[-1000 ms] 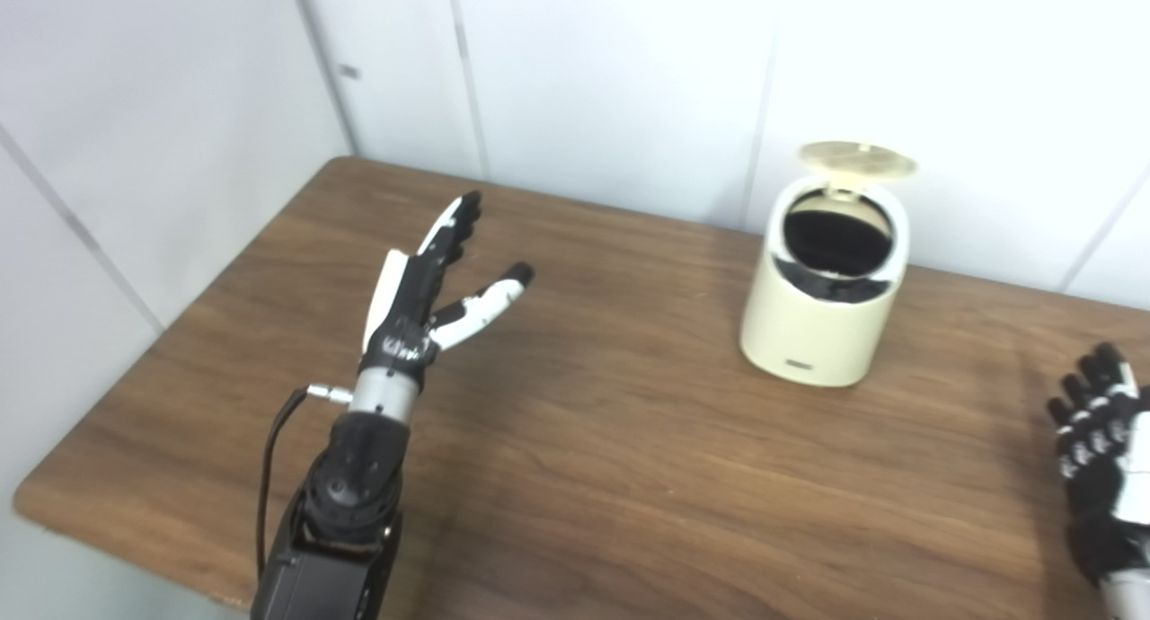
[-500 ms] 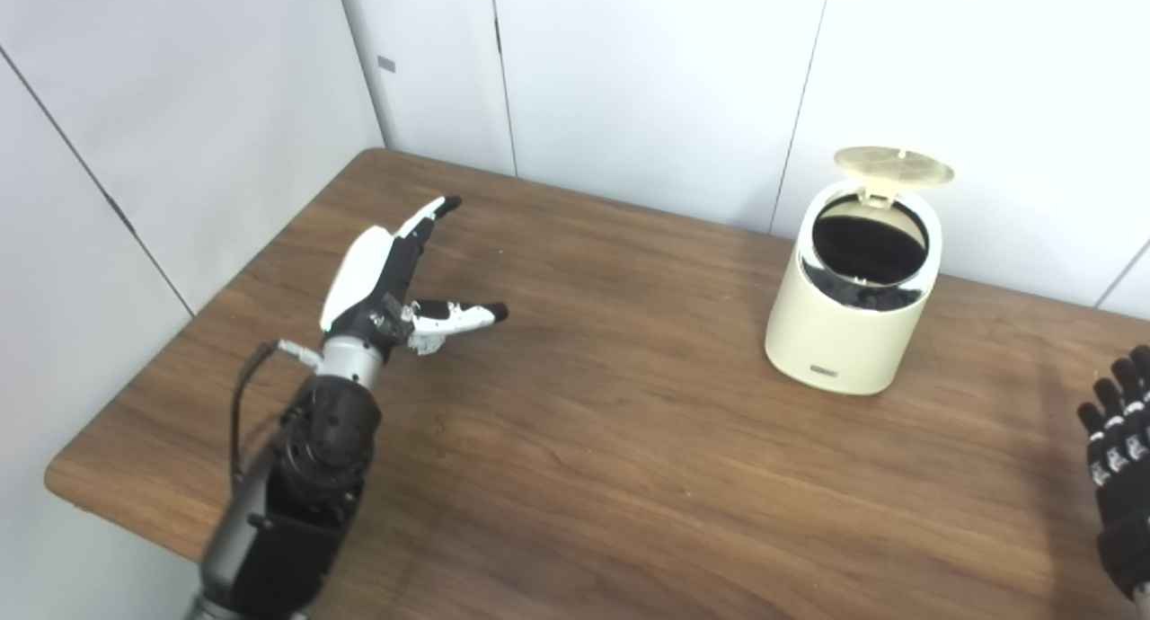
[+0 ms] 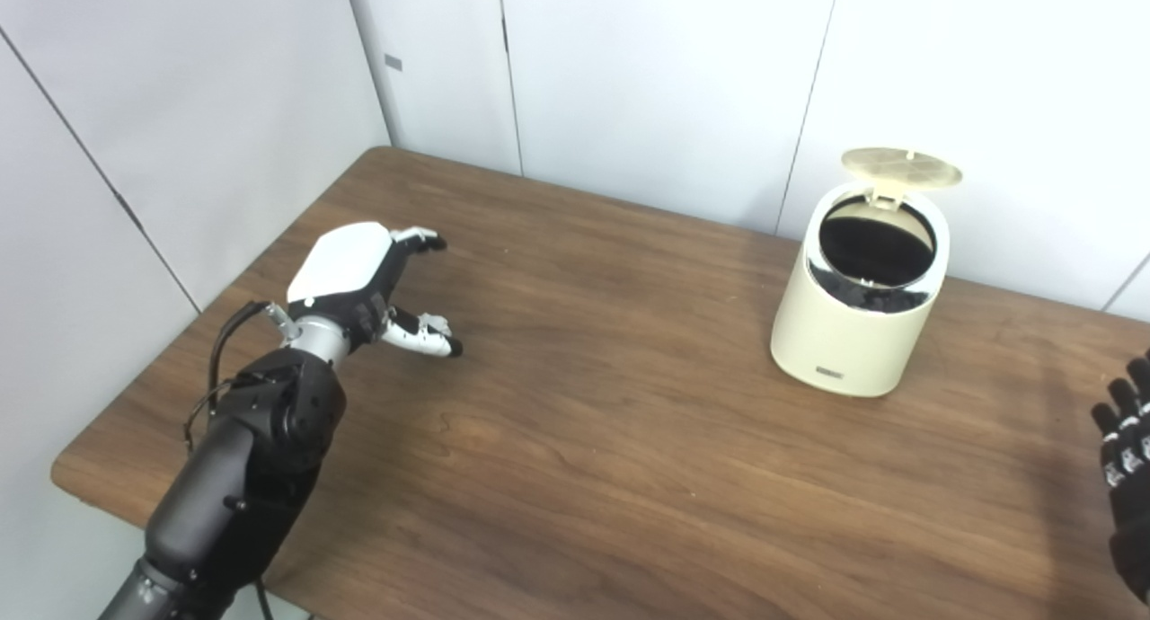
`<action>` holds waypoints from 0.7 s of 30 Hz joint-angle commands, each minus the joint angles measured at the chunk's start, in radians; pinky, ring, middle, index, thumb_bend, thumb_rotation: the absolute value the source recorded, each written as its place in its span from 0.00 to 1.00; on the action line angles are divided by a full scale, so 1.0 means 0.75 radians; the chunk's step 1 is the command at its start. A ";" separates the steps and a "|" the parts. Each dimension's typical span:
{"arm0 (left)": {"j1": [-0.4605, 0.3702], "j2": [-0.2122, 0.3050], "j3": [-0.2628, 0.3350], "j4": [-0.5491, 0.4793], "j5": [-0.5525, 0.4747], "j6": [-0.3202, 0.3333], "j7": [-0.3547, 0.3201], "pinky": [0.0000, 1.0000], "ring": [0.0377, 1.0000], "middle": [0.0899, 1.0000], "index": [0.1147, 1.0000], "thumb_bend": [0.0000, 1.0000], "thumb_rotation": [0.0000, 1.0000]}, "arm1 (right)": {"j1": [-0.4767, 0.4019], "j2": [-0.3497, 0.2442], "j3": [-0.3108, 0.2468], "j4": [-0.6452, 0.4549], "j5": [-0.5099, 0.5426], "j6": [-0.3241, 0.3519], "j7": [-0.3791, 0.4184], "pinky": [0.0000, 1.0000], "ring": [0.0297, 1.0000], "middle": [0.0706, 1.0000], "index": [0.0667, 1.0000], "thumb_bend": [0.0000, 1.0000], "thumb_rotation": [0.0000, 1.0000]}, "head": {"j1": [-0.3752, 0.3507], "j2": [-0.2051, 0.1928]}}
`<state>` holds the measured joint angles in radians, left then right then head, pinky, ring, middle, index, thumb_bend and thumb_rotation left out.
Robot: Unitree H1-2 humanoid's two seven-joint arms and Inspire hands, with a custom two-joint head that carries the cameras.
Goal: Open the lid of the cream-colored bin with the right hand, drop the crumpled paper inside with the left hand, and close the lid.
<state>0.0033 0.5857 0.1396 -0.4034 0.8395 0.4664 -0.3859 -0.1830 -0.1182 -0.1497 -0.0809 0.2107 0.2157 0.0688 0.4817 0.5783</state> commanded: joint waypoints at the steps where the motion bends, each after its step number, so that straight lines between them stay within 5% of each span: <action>1: -0.036 0.038 0.037 -0.016 0.069 0.004 -0.063 0.65 0.79 0.79 0.79 0.95 0.20 | -0.036 0.000 0.000 -0.067 0.002 -0.002 -0.010 1.00 1.00 1.00 0.97 0.52 1.00 | -0.001 0.000; 9: -0.072 -0.003 0.091 0.062 0.070 0.004 -0.170 0.64 0.77 0.79 0.78 0.92 0.13 | -0.044 -0.010 -0.002 -0.064 0.009 -0.003 -0.006 1.00 0.99 0.99 0.96 0.52 1.00 | 0.001 0.008; 21: -0.120 -0.022 0.079 0.225 -0.018 -0.021 -0.040 0.64 0.74 0.75 0.74 0.85 0.05 | -0.038 -0.007 -0.008 -0.075 0.032 0.009 -0.007 1.00 0.99 0.98 0.95 0.54 0.99 | -0.010 0.022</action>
<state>-0.0562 0.5329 0.1990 -0.2293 0.8288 0.4634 -0.4571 -0.1833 -0.1182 -0.1507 -0.1041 0.2252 0.2351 0.0604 0.4755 0.5937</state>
